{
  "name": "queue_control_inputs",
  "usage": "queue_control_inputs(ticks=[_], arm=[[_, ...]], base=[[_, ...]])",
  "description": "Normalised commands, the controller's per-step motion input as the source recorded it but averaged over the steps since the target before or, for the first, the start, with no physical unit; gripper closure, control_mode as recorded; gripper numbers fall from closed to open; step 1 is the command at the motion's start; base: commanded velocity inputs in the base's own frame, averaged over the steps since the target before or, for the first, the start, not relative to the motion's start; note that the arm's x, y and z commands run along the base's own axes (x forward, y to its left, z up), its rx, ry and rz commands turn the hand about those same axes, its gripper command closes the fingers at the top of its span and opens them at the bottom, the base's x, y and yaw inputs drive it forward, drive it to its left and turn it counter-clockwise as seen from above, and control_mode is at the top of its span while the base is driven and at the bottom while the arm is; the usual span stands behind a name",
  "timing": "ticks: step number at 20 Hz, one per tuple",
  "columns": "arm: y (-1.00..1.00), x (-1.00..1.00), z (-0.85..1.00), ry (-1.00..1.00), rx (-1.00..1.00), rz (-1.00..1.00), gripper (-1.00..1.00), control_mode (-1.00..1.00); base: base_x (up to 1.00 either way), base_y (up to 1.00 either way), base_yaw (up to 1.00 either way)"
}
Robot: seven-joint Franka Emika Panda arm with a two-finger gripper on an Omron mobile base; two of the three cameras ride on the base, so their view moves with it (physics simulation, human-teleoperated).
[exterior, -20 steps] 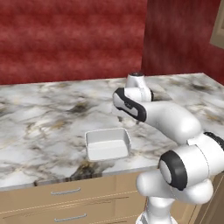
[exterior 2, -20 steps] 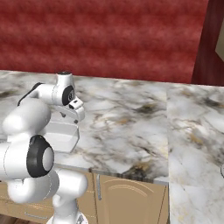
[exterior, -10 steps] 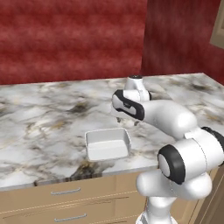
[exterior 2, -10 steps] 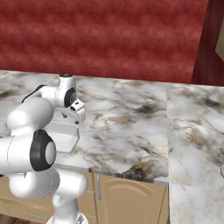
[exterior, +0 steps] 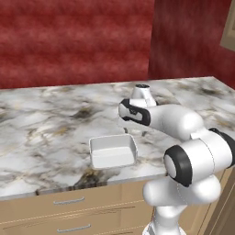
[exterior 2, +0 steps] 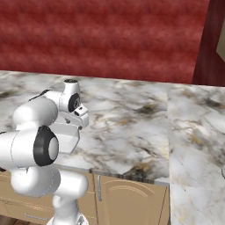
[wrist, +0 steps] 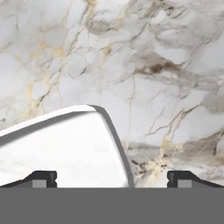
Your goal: Pick the bowl and tupperware and place them in the sink. Then turn on the water.
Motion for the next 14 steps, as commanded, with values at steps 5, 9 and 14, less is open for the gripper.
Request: queue_control_inputs(ticks=[5,9,14], arm=[[0.00,0.00,-0.05,0.00,0.00,0.15,-1.00,-1.00],[0.00,-0.01,0.00,0.00,0.00,0.19,-1.00,-1.00],[-0.02,-0.06,-0.04,0.00,0.00,0.20,-1.00,-1.00]], base=[[0.00,0.00,0.00],[0.00,0.00,0.00],[0.00,0.00,0.00]])
